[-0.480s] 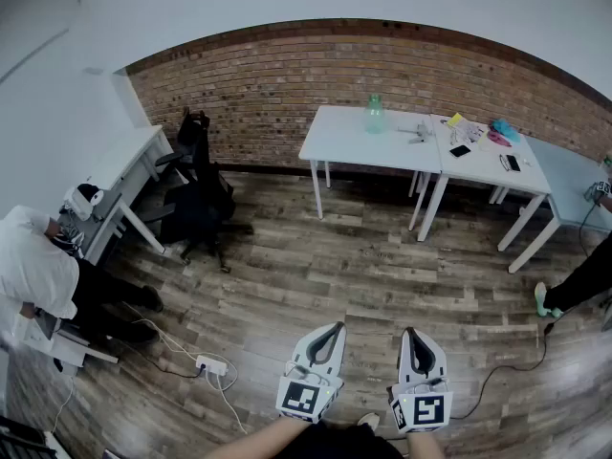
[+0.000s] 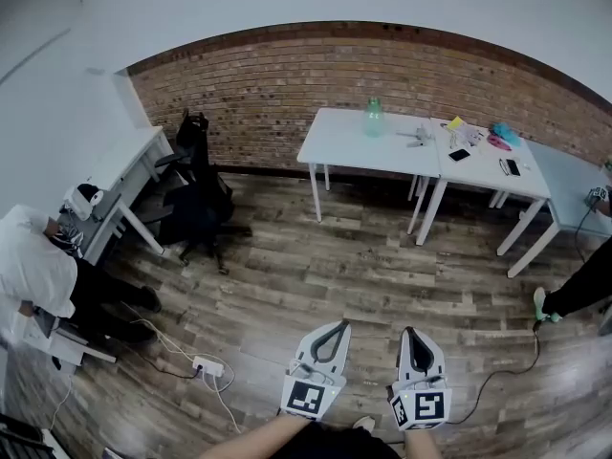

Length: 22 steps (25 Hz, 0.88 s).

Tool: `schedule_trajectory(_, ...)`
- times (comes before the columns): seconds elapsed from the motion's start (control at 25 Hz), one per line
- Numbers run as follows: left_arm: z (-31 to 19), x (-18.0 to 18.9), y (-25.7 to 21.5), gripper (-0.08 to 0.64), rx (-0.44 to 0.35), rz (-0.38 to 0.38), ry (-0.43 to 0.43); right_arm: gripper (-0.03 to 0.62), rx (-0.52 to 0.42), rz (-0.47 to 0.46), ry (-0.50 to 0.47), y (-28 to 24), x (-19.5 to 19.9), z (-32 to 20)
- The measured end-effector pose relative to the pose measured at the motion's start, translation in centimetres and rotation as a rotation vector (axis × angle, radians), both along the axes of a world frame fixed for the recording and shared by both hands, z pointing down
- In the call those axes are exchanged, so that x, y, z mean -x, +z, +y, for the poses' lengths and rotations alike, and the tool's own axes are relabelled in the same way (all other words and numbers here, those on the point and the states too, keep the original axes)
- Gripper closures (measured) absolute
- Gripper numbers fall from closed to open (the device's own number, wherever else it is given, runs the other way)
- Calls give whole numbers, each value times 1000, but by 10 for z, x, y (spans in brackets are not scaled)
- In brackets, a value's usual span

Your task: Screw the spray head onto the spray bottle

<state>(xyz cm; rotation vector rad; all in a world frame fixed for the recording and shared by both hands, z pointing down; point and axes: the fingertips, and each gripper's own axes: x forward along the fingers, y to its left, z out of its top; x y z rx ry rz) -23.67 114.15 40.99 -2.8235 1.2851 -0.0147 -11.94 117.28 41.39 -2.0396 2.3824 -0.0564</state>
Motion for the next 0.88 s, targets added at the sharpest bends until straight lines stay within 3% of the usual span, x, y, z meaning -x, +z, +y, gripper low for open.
schedule_trajectory(0.24,0,-31,1,561,14,-9,6,586,-29,-47,6,-4,-28,2)
schedule_trajectory(0.44,-5,-59,-1,561,32,25,-16,586,-45,-5,1,-9,-53,1)
schedule_trajectory(0.64,-7,-81,6,561,6,15,-32,586,-53,-33,-44,-7,-74,-5)
schedule_trajectory(0.88,-32,-81,18,561,63,24,-54,586,-54,-52,-63,0,-74,-37)
